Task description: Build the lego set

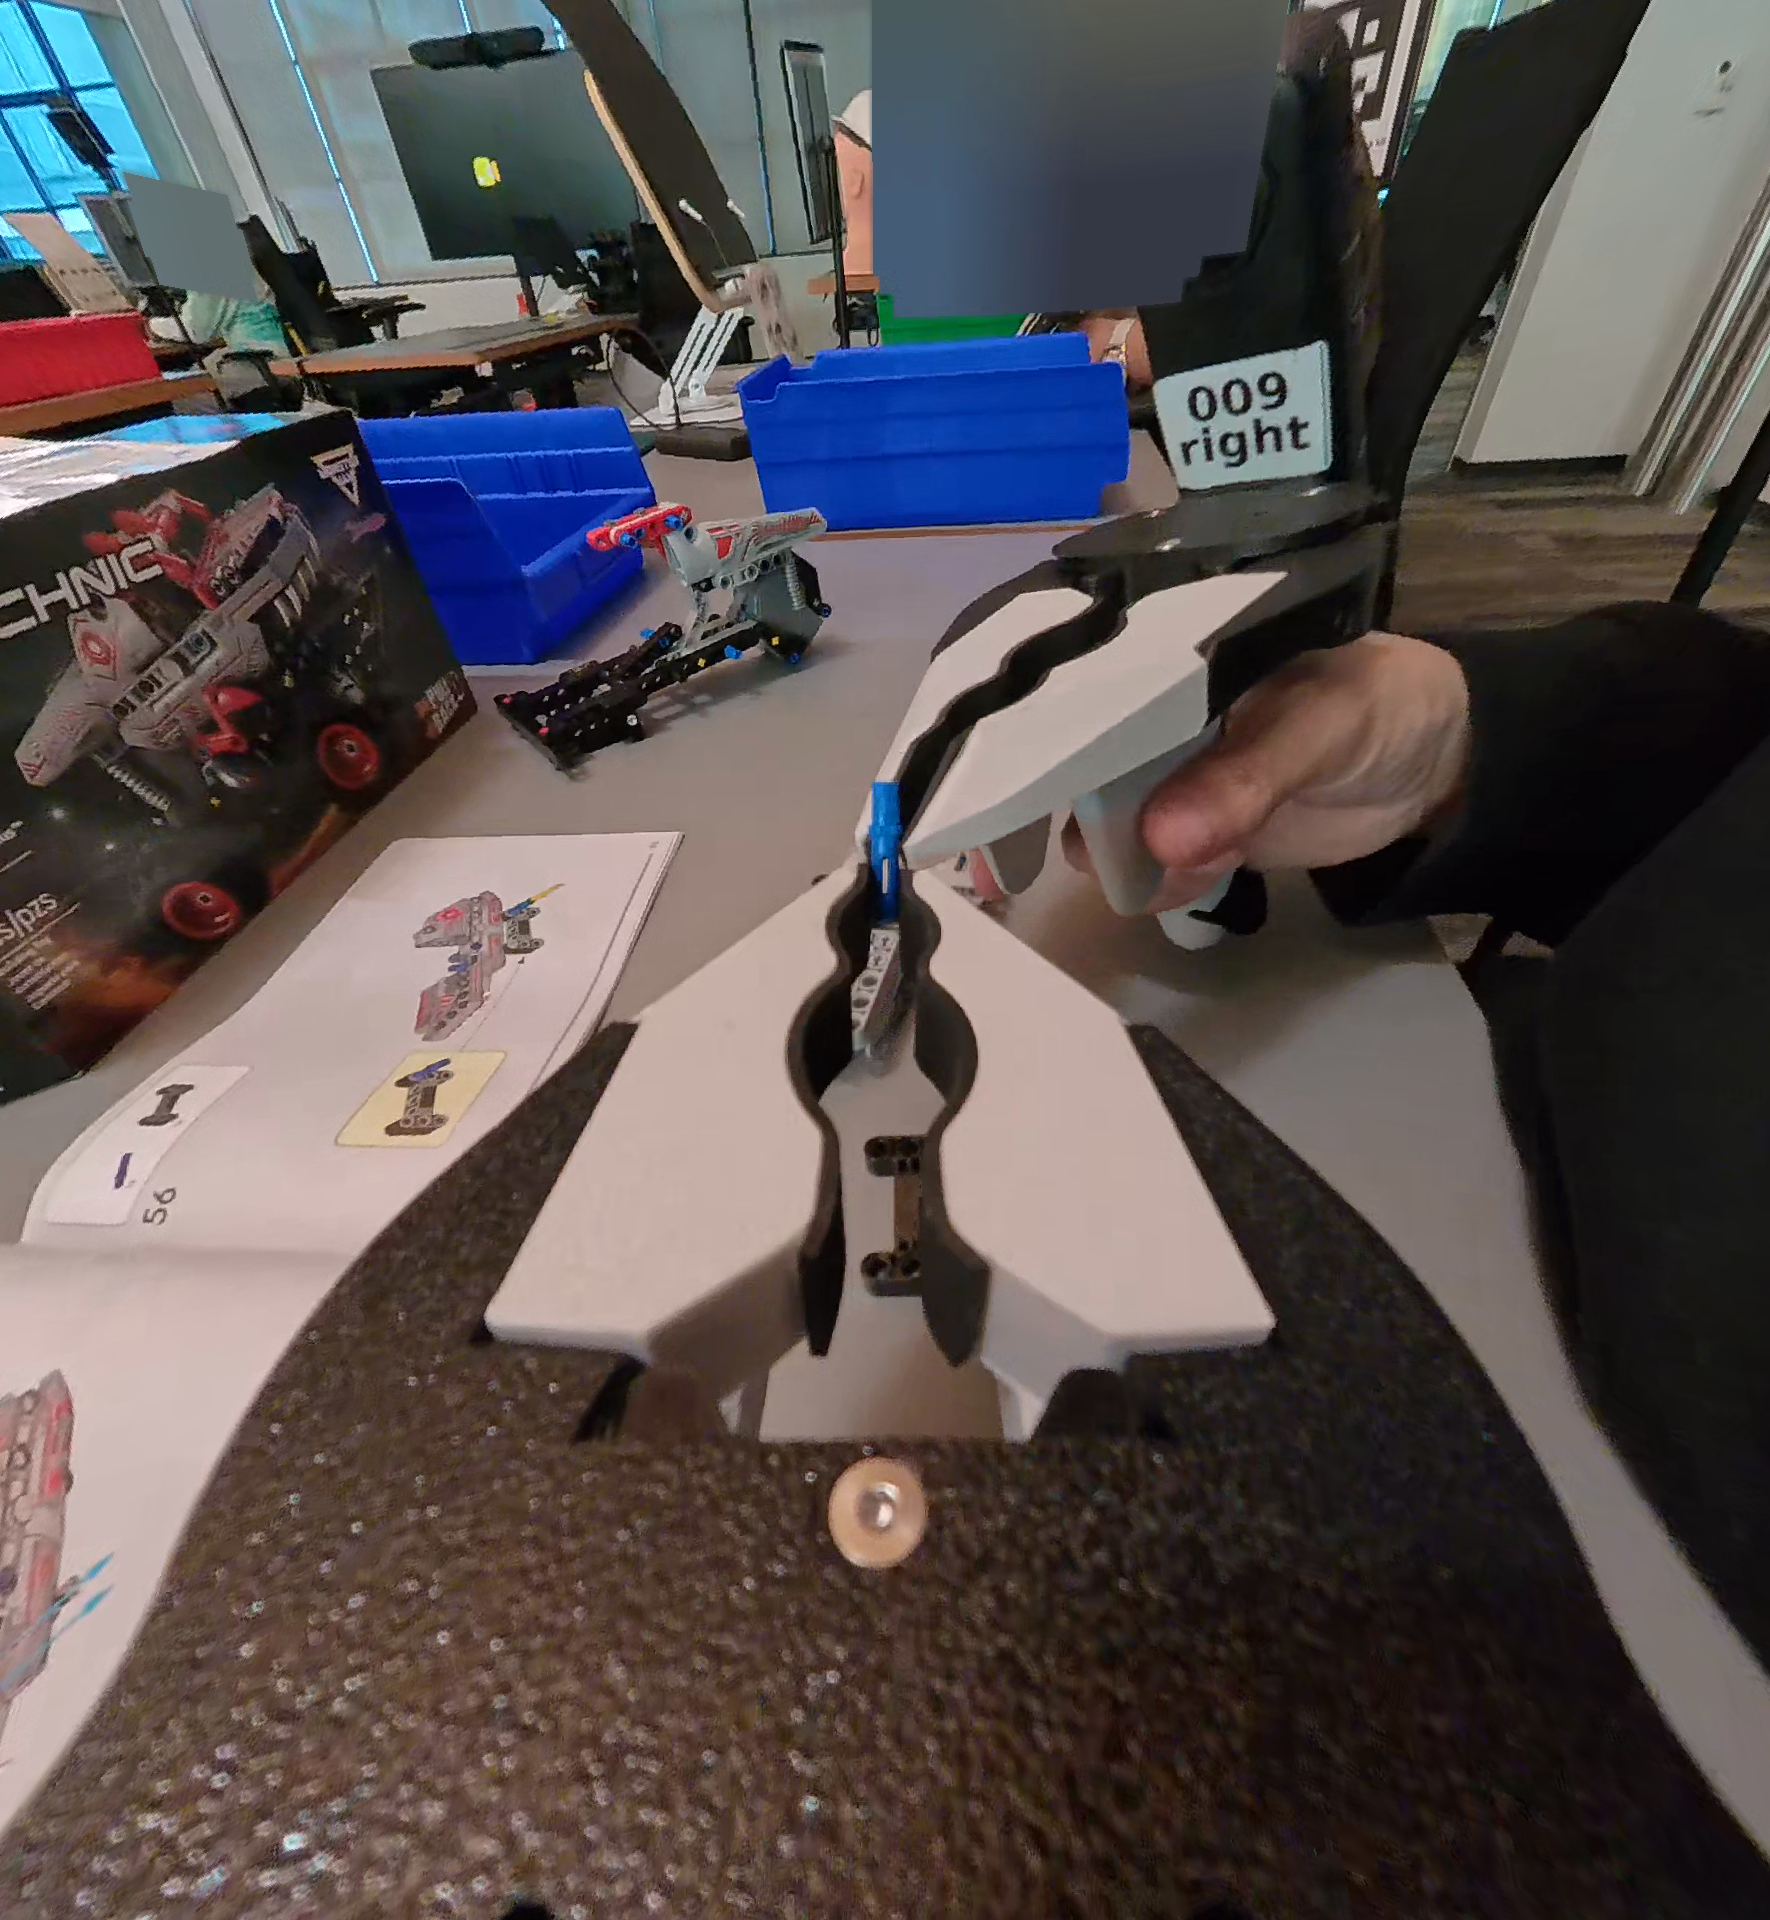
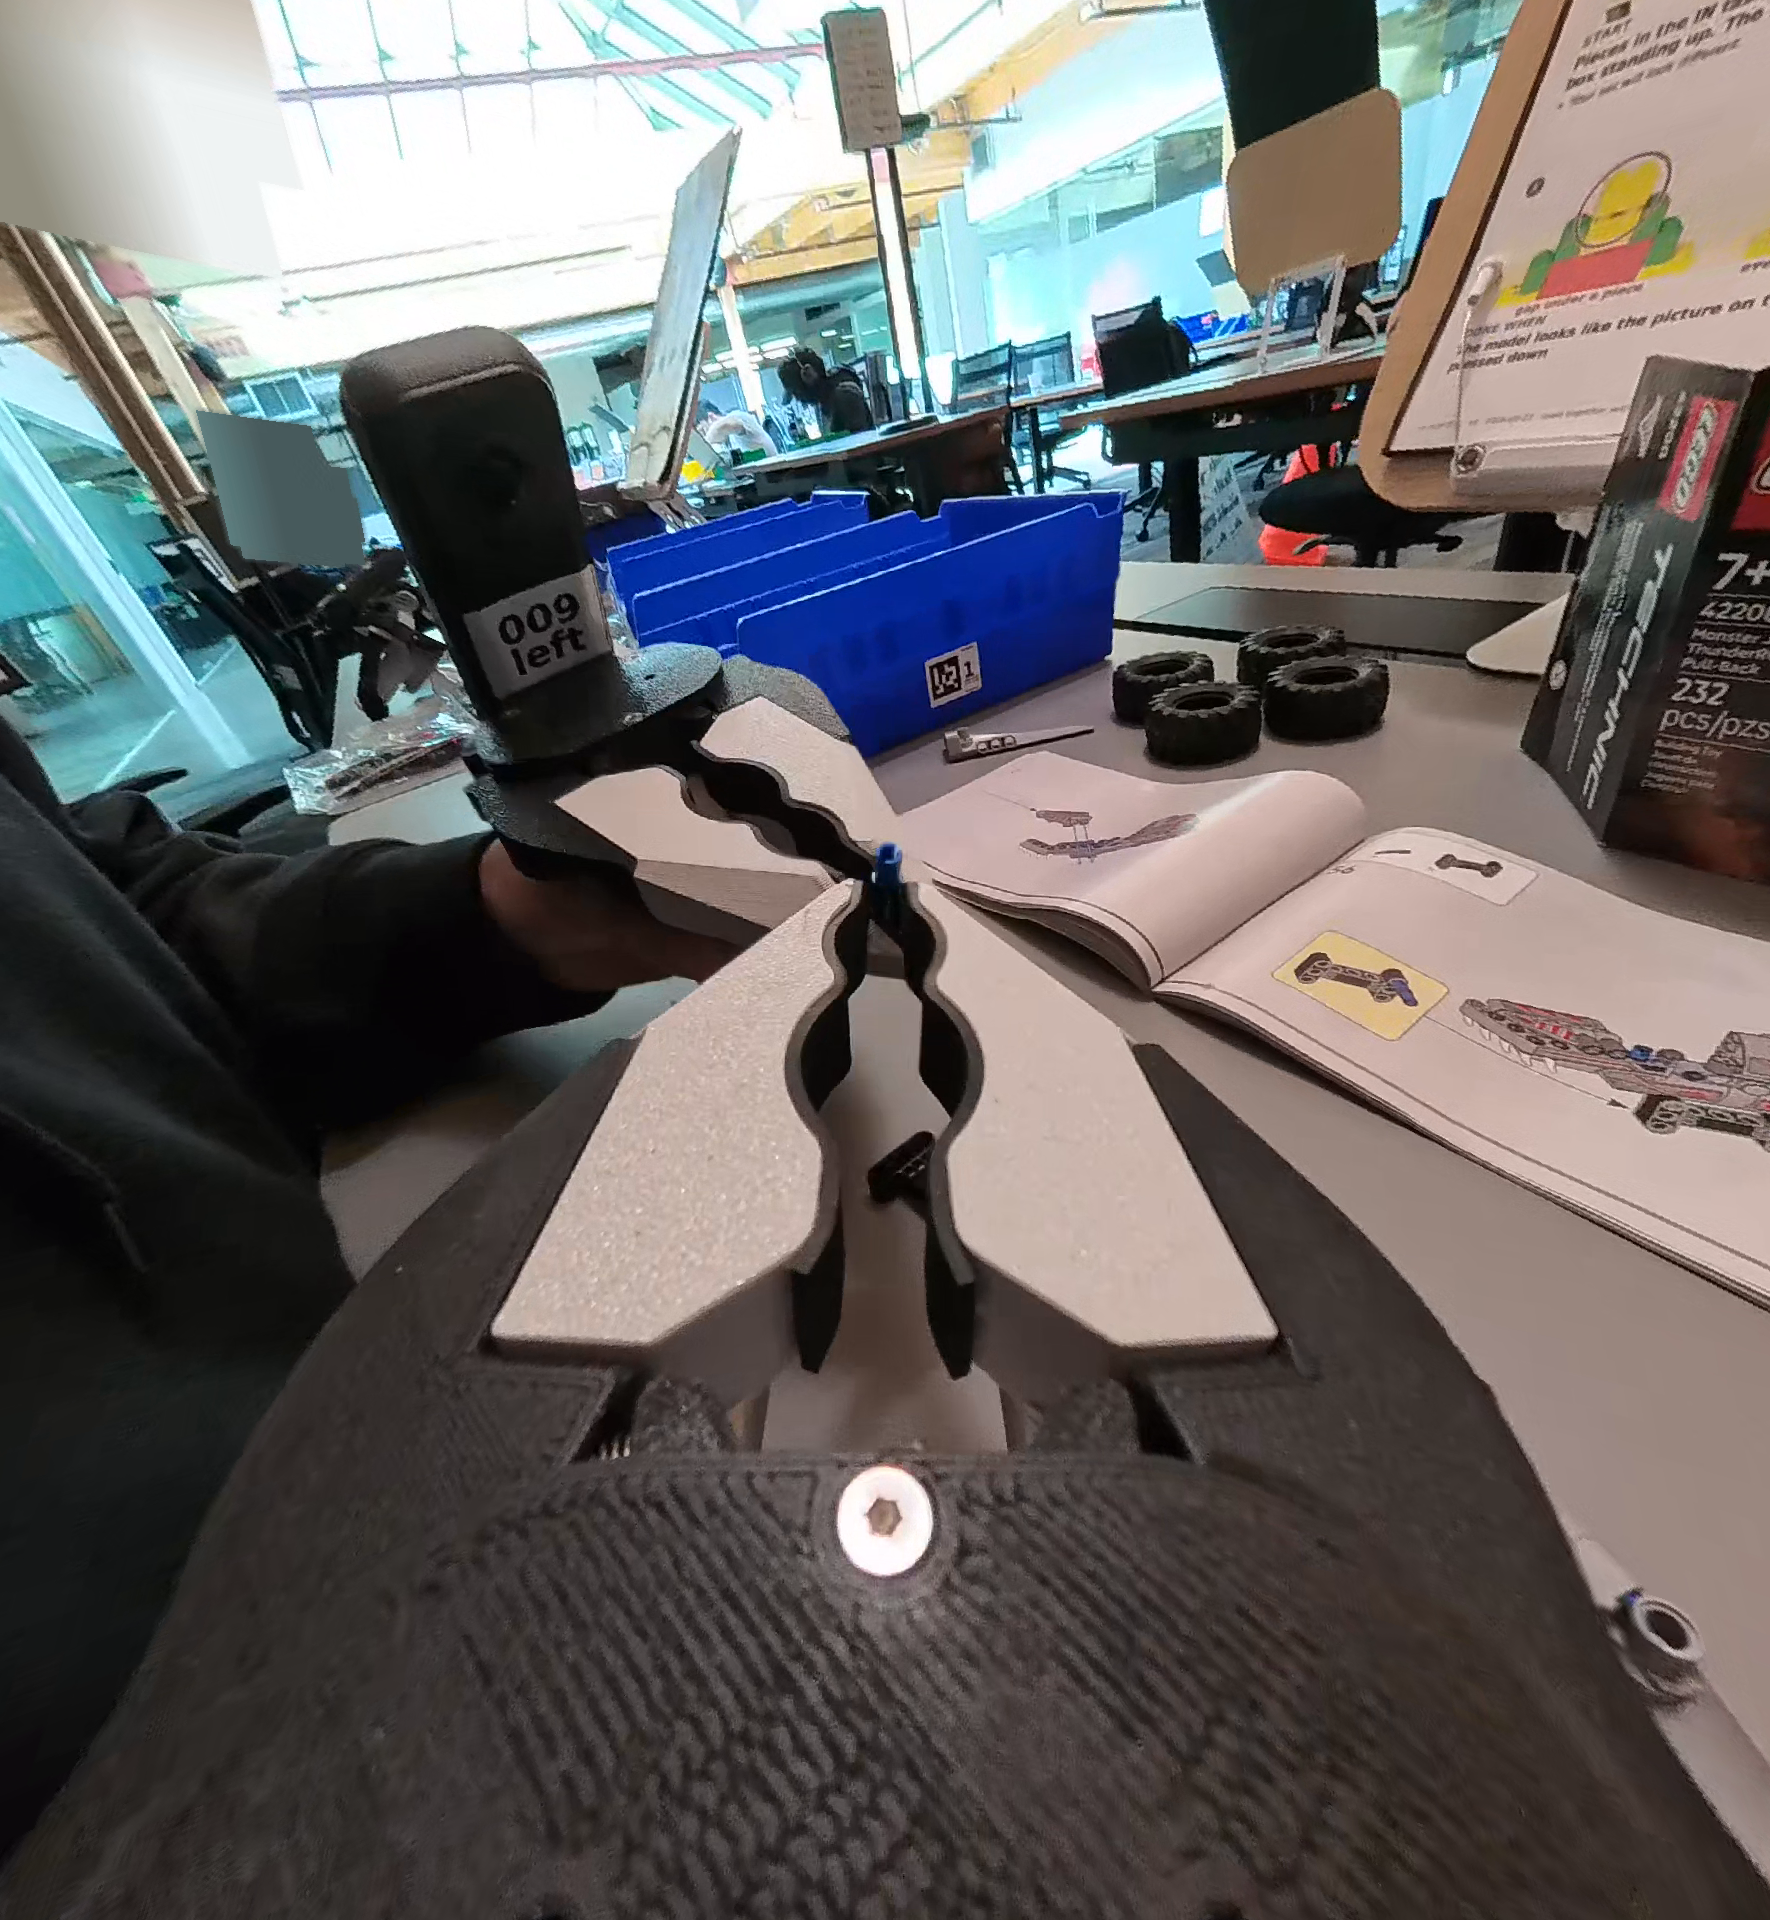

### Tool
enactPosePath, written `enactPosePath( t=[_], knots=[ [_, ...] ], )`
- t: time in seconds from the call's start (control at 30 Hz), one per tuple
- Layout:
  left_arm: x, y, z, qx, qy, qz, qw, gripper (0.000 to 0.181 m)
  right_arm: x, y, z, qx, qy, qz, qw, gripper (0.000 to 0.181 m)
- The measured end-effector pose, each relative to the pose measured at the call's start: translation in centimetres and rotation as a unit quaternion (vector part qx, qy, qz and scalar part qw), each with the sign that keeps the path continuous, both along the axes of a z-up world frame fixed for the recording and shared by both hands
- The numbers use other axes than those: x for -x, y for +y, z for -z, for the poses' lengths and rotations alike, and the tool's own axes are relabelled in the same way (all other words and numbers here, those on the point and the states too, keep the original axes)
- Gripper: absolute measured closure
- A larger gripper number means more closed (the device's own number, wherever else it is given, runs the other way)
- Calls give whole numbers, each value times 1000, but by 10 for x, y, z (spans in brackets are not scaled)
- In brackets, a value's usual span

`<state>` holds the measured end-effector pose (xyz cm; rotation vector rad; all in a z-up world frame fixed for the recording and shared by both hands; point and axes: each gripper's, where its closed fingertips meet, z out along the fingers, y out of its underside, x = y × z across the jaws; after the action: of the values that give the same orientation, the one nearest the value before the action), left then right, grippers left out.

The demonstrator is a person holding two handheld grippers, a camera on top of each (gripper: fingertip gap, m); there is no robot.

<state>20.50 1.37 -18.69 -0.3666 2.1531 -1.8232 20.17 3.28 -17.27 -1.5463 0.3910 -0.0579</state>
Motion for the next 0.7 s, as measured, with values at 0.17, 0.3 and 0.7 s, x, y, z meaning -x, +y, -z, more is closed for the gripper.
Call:
enactPosePath(
  t=[0.17, 0.3, 0.7],
  knots=[
    [0, 0, 10, -38, -13, 4, 999, 180, 0, 1, 9, 67, -66, 16, 995, 179],
    [-7, 8, 18, -72, 4, -4, 997, 165, -6, 0, 23, 151, -122, 50, 980, 180],
    [5, 7, 23, -77, 43, 53, 995, 173, -5, 3, 47, 230, -138, 49, 962, 180]
  ],
)
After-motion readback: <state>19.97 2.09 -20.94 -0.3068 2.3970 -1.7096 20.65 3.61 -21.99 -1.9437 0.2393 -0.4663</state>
